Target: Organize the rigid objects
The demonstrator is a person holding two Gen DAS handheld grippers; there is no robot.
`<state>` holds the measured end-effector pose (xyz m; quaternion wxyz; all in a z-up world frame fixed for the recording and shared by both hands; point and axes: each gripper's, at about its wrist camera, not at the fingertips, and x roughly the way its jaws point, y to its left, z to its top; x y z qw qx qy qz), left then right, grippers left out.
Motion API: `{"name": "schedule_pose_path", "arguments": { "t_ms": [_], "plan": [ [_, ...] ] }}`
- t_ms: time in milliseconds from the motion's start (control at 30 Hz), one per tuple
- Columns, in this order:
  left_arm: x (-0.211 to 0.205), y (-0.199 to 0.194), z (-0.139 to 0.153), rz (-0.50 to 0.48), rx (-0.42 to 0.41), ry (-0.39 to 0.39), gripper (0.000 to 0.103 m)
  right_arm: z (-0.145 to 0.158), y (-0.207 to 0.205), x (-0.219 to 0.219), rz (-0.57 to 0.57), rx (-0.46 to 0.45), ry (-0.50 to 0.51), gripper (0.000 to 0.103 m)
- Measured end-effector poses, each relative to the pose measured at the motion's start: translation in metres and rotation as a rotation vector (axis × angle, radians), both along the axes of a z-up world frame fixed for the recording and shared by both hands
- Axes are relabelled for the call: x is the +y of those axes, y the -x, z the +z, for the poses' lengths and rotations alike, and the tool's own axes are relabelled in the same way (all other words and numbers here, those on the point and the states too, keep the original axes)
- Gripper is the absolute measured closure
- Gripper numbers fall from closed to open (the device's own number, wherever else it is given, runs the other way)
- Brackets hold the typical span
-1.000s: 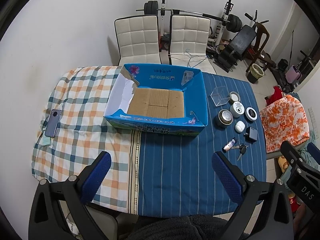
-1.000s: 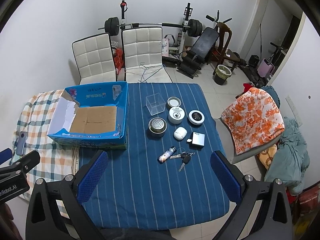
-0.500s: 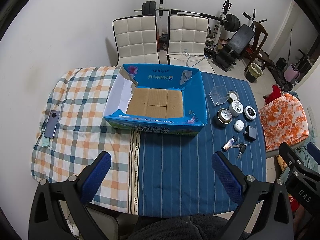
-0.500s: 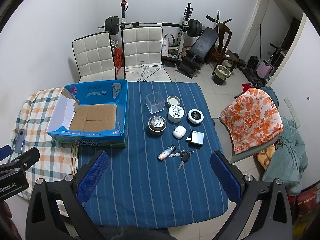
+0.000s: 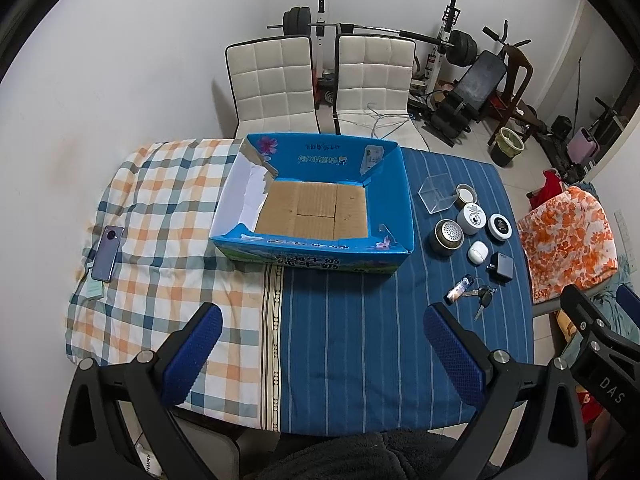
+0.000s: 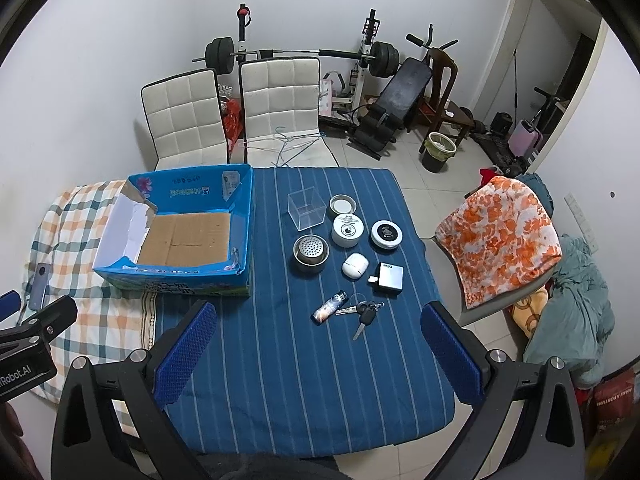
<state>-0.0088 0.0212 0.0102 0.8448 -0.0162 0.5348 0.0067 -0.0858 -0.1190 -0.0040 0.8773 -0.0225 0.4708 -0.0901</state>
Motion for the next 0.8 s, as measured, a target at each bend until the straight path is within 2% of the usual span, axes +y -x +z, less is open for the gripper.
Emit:
{"name": "schedule_pose_path", "arguments": {
  "t_ms": [567,800],
  "plan": [
    [-0.001,-0.002,0.004,0.001,-0.008,-0.001,0.0,0.006,0.004,0.0,-0.007,-0.002,-0.005,0.0],
    [-0.007,-0.017,0.007,-0.009,0.003,0.01,0.0,-0.002,-0.015,-0.021,-0.053,0.046,-0.054,0.0]
  ]
}}
